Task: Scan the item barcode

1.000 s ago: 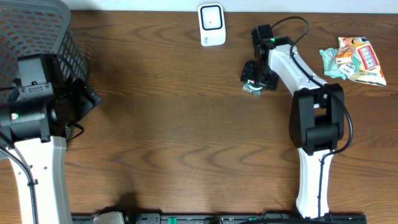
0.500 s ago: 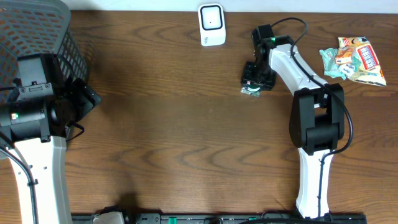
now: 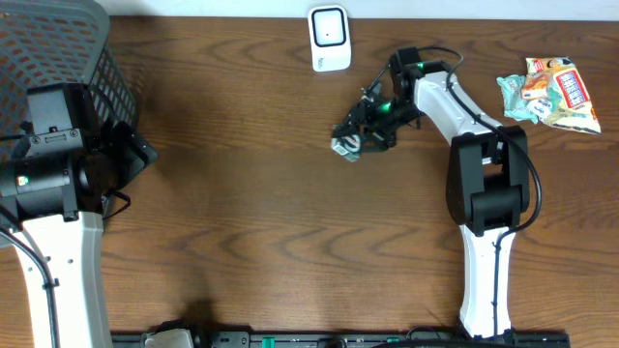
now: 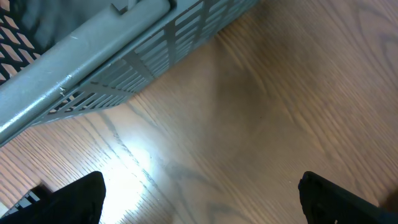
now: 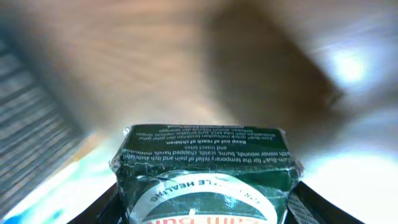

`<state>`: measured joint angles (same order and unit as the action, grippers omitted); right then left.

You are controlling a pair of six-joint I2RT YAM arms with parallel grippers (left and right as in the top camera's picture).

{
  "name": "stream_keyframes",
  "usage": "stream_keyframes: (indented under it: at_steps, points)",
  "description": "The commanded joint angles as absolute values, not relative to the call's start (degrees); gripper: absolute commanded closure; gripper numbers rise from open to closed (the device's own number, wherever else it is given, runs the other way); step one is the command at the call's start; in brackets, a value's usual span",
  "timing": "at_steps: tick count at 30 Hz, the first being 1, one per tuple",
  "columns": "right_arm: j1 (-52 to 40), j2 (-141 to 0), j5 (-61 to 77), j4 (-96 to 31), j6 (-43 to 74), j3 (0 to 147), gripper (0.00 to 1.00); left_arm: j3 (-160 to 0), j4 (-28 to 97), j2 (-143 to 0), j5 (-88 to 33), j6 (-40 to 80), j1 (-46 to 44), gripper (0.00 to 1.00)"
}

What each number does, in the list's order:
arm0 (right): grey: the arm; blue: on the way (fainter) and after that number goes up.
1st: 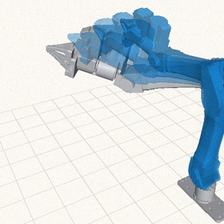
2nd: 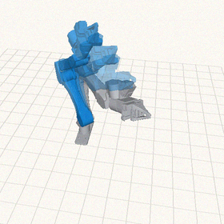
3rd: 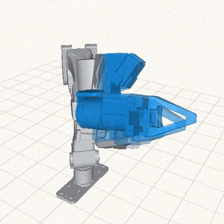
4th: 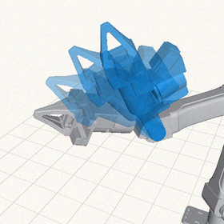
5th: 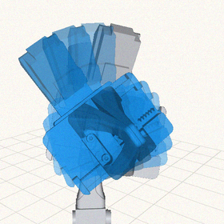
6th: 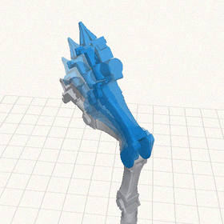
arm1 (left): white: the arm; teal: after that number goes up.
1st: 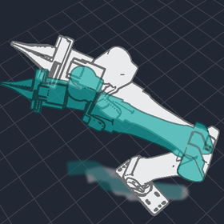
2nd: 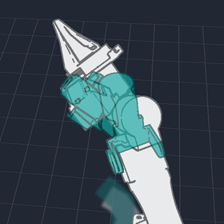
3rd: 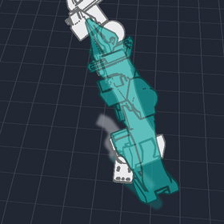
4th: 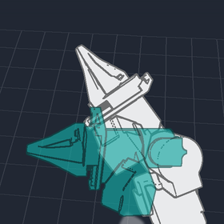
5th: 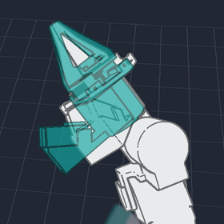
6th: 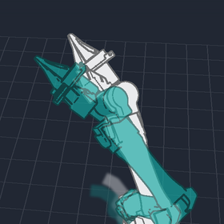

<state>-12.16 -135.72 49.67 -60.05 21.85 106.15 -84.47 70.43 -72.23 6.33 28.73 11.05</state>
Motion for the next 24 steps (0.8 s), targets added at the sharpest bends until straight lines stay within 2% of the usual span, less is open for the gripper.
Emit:
stream_keyframes:
  at_steps: [1, 6, 16, 24]
  points:
    - [-11.6, -135.9, 74.9, -60.1, 20.7, 106.0, 0.46, -84.6, 70.5, -72.2, 6.5, 29.3, 11.2, 0.02]
    - [-11.6, -135.9, 89.5, -60.2, 22.0, 106.0, 0.45, -84.6, 70.5, -72.2, 6.5, 29.3, 11.2, 0.02]
    - [-10.0, -135.9, 89.4, -60.5, 31.8, 106.0, 0.44, -84.6, 70.5, -72.2, 6.5, 29.3, 11.2, 0.02]
    - [-8.3, -135.9, 89.4, -66.1, 29.7, 106.0, 0.44, -84.6, 70.5, -72.2, 6.5, 29.3, 11.2, 0.02]
